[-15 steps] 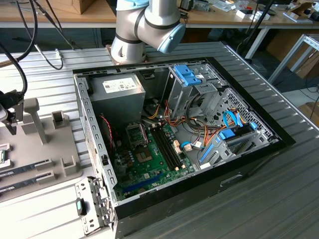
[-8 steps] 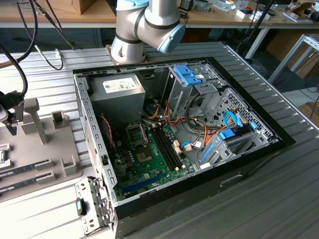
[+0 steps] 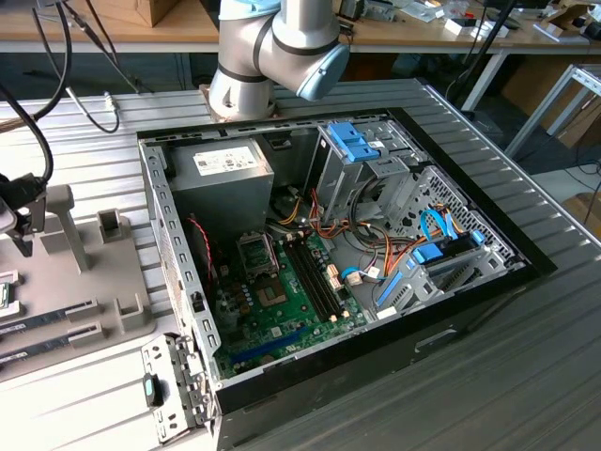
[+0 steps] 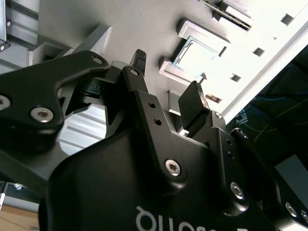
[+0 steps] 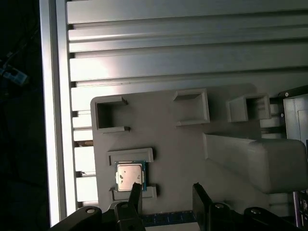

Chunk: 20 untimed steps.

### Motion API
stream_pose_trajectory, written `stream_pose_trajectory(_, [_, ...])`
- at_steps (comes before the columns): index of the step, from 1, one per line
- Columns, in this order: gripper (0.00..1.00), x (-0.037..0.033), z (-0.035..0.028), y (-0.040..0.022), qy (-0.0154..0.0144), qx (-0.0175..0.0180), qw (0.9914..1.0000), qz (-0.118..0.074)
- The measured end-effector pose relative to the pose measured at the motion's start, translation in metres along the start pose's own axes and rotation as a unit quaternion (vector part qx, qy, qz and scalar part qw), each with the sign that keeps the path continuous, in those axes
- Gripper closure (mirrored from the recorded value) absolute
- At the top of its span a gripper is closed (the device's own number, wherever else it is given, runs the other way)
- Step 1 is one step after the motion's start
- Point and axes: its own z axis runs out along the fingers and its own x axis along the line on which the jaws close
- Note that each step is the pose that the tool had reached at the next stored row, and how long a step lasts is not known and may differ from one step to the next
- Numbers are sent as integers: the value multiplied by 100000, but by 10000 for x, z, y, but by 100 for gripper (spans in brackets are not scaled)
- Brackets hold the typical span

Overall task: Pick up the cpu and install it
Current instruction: 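Pick up the cpu and move it towards the insertion slot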

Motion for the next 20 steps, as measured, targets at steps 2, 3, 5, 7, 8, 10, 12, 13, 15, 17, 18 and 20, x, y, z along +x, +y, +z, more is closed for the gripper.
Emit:
stream_pose_trajectory(2, [46, 0, 7, 0, -2, -1, 100000, 0])
stream_pose_trajectory(3, [46, 0, 13, -1, 0, -2, 100000, 0])
stream_pose_trajectory(5, [46, 0, 18, -1, 1, 0, 100000, 0])
stream_pose_trajectory(7, [46, 1, 27, -1, -5, -3, 100000, 0])
stream_pose_trajectory(8, [46, 0, 29, -1, -3, -3, 100000, -2])
stream_pose_trajectory(10, [46, 1, 34, -1, -4, -2, 100000, 0])
stream_pose_trajectory(12, [46, 1, 40, -2, 0, -1, 100000, 0])
stream_pose_trajectory(13, [46, 1, 43, -2, 0, -2, 100000, 0])
stream_pose_trajectory(15, [46, 1, 53, -2, -2, -1, 100000, -1])
stream_pose_trajectory(17, [46, 1, 59, -3, -1, -1, 100000, 0])
stream_pose_trajectory(18, [46, 1, 61, -3, 0, -1, 100000, 0])
stream_pose_trajectory(20, [46, 2, 66, -3, -2, -2, 100000, -1])
